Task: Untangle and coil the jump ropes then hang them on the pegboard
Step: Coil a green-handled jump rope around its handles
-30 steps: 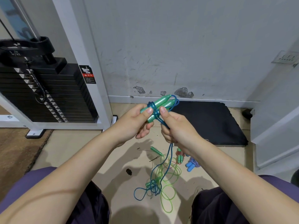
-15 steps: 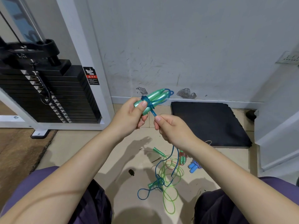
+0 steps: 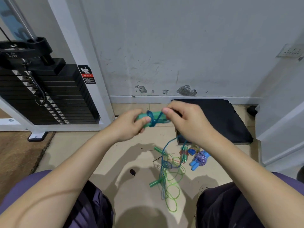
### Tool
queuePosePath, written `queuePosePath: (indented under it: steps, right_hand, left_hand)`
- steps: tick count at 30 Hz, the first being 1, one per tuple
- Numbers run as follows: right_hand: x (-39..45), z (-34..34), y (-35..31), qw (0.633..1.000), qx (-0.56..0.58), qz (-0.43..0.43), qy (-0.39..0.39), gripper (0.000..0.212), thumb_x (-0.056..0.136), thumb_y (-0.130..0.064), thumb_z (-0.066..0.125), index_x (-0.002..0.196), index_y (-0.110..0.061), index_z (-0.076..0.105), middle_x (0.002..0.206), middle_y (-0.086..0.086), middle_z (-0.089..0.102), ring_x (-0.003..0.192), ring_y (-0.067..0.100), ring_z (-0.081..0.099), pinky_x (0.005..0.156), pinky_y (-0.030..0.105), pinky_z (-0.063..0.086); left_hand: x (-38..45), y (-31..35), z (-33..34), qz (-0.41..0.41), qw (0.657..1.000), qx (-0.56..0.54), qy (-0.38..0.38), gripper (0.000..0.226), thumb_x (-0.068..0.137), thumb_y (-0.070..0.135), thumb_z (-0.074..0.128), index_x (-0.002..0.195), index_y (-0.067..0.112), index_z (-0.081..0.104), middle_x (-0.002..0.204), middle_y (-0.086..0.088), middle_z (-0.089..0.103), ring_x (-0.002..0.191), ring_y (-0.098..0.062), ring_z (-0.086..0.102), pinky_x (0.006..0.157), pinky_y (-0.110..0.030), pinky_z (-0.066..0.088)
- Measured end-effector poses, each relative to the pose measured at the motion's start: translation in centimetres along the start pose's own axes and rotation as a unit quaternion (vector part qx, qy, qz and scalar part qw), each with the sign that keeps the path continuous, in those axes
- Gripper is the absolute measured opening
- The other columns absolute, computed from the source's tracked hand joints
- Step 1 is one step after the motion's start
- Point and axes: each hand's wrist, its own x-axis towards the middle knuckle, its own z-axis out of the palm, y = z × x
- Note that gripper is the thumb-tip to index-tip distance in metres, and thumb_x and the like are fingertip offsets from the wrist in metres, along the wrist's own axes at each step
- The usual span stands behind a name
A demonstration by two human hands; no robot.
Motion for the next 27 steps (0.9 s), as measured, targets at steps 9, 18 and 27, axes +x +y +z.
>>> queuePosePath:
  steps: [9, 18, 27]
  right_hand:
    - [0.5, 0.6, 1.3, 0.994, 0.060, 0.086, 0.022, 0.033, 0.097, -0.036, 0.057, 0.069, -0.018, 0.053, 0.057, -0.004, 0.043, 0.057, 0.009, 0.038, 0.058, 0.032, 0.034]
    - [0.1, 1.4, 0.0, 0.998, -0.002, 0.060, 0.025, 0.030, 0.097, -0.033, 0.057, 0.070, -0.023, 0.050, 0.052, -0.006, 0.040, 0.054, 0.013, 0.039, 0.056, 0.036, 0.036]
    - [0.1, 2.0, 0.1, 0.997, 0.035, 0.072, 0.000, 0.030, 0.094, -0.034, 0.062, 0.071, -0.014, 0.065, 0.053, -0.008, 0.047, 0.055, 0.008, 0.043, 0.055, 0.029, 0.036]
  left_hand:
    - [-1.8, 2.9, 0.9, 0.073, 0.984, -0.102, -0.127, 0.011, 0.102, 0.015, 0.048, 0.093, 0.010, 0.053, 0.066, -0.008, 0.054, 0.046, -0.007, 0.045, 0.045, -0.015, 0.035]
    - [-1.8, 3.1, -0.1, -0.011, 0.973, -0.135, -0.187, 0.034, 0.089, 0.044, 0.062, 0.094, 0.010, 0.061, 0.082, -0.009, 0.071, 0.055, -0.022, 0.056, 0.044, -0.024, 0.037]
    - [-1.9, 3.4, 0.4, -0.016, 0.992, -0.010, -0.126, 0.040, 0.079, 0.041, 0.076, 0.069, 0.005, 0.060, 0.047, 0.002, 0.053, 0.037, -0.005, 0.043, 0.044, -0.014, 0.034]
